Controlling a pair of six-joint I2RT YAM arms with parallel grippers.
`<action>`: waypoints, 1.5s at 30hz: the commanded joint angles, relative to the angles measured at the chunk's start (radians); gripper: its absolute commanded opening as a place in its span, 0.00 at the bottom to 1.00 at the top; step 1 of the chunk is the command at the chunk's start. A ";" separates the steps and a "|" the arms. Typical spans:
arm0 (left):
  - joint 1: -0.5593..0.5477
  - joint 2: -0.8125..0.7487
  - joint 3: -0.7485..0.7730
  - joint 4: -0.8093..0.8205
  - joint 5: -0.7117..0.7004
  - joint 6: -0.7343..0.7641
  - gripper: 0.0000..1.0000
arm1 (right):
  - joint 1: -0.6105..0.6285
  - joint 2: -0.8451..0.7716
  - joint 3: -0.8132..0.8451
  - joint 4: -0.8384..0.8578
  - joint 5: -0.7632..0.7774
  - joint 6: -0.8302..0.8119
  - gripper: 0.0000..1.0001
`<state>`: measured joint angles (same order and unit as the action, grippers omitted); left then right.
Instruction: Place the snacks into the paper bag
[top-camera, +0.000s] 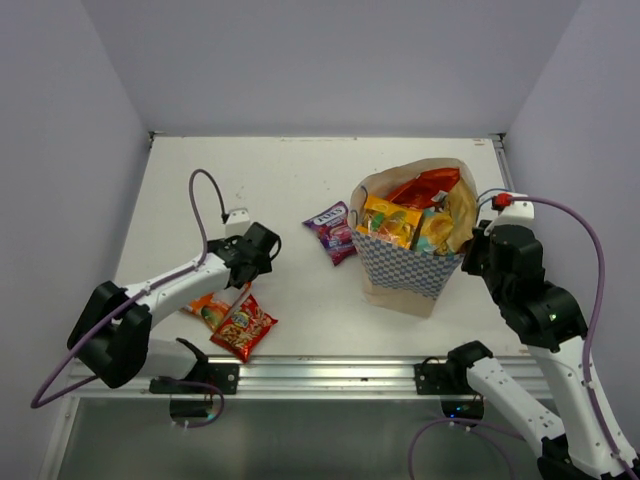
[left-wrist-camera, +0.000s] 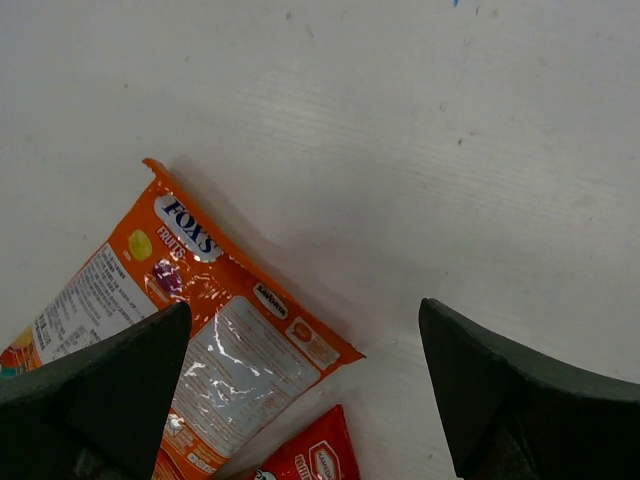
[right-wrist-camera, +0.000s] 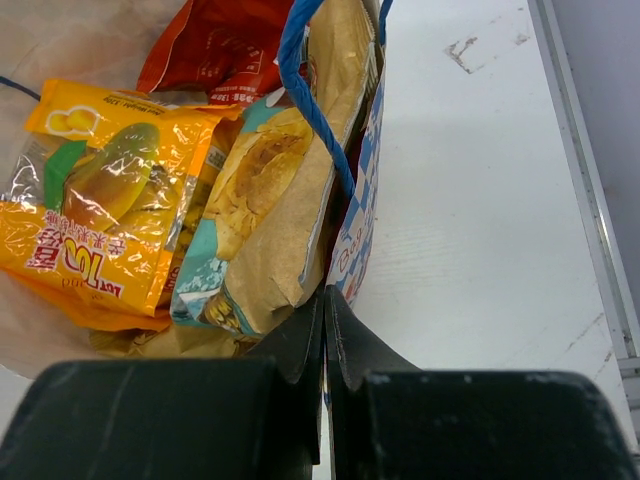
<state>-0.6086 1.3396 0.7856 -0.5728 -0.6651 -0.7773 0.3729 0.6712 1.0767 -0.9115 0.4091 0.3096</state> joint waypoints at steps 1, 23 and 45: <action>0.006 0.020 -0.045 0.010 0.045 -0.099 1.00 | 0.006 -0.008 0.003 0.019 -0.032 -0.010 0.00; 0.023 0.075 -0.155 0.205 0.147 -0.071 0.00 | 0.006 -0.010 -0.004 0.020 -0.016 -0.007 0.00; -0.207 -0.063 0.636 0.286 0.380 0.355 0.00 | 0.006 0.021 -0.001 0.016 -0.009 -0.007 0.00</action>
<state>-0.8085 1.2388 1.2930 -0.3889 -0.3641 -0.5121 0.3740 0.6697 1.0763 -0.9051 0.4015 0.3096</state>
